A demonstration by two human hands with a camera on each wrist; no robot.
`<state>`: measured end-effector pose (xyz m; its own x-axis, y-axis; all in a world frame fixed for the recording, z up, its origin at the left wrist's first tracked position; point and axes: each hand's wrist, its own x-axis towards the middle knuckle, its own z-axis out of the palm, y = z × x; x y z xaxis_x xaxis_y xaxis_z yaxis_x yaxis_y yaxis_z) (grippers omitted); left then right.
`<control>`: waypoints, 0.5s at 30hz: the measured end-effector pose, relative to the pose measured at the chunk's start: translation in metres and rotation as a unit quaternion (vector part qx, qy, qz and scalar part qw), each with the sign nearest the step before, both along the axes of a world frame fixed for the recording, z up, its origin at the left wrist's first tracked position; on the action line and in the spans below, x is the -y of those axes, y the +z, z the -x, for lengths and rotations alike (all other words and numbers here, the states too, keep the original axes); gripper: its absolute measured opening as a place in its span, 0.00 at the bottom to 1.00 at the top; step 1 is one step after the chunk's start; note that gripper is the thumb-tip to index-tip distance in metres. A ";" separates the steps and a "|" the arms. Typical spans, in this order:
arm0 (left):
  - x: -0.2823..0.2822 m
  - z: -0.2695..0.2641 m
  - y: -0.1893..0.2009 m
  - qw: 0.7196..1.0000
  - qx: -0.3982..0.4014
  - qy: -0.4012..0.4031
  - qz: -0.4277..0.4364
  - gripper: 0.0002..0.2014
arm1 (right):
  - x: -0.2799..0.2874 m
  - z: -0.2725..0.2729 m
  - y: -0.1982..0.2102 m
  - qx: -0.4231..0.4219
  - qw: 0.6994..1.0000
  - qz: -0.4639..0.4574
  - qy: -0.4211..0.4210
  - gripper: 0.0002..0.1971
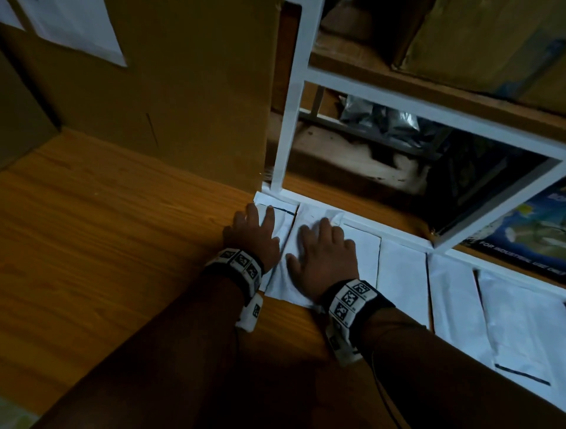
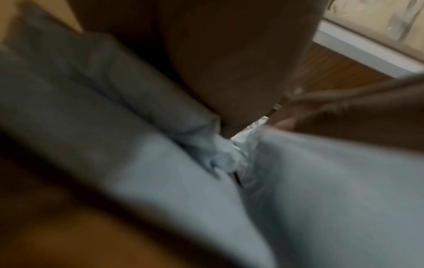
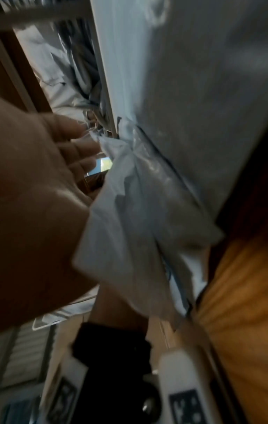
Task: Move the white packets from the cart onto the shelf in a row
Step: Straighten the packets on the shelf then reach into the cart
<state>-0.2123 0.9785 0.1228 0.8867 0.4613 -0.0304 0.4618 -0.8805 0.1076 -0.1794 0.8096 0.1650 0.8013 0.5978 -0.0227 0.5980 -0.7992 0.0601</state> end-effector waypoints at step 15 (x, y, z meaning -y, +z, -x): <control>-0.002 -0.007 0.014 0.994 -0.098 0.024 0.051 0.38 | 0.000 -0.023 -0.033 -0.149 0.989 -0.007 -0.016 0.49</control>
